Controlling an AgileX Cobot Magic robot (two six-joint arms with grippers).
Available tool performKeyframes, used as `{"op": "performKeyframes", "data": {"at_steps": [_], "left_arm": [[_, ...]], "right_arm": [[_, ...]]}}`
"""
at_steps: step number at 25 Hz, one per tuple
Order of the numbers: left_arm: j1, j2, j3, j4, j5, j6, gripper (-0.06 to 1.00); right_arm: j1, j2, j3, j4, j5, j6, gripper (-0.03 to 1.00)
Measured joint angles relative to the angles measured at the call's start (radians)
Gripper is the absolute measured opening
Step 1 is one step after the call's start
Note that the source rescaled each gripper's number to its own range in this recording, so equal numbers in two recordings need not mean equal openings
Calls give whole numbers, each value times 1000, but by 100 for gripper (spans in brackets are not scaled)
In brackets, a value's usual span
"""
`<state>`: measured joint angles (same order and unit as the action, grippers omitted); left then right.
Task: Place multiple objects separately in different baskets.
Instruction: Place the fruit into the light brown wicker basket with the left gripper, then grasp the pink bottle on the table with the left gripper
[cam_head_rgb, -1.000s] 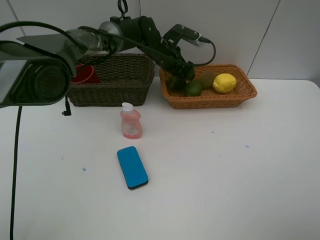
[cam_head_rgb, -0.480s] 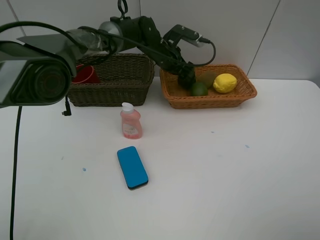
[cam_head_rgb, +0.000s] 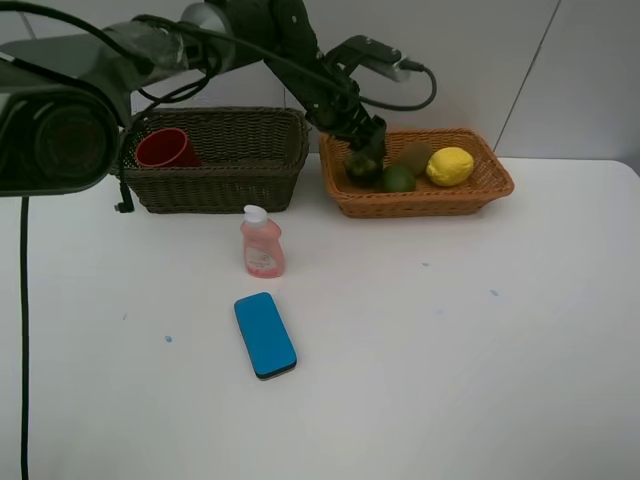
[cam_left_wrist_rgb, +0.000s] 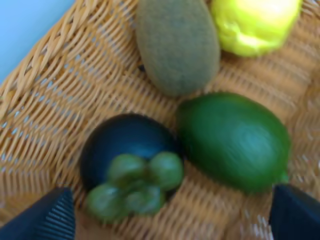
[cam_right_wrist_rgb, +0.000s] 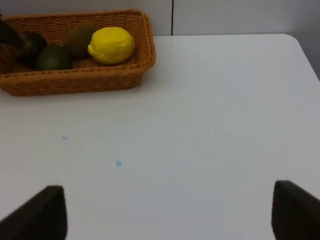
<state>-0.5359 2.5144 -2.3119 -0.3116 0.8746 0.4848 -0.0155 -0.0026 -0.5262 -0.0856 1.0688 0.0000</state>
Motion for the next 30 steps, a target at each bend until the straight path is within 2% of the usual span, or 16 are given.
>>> {"op": "performKeyframes", "data": {"at_steps": [4, 6, 8, 13, 19, 30], "left_arm": [[0, -54, 0, 101, 179, 15, 100], [0, -78, 0, 143, 277, 56, 100], [0, -102, 0, 163, 324, 107, 100], [0, -153, 0, 165, 331, 209, 100], [-8, -216, 46, 164, 331, 217, 100], [-20, -469, 450, 171, 337, 239, 100]], "right_arm": [[0, 0, 0, 0, 0, 0, 87], [0, 0, 0, 0, 0, 0, 87], [0, 0, 0, 0, 0, 0, 87], [0, 0, 0, 0, 0, 0, 87], [0, 0, 0, 0, 0, 0, 87], [0, 0, 0, 0, 0, 0, 87]]}}
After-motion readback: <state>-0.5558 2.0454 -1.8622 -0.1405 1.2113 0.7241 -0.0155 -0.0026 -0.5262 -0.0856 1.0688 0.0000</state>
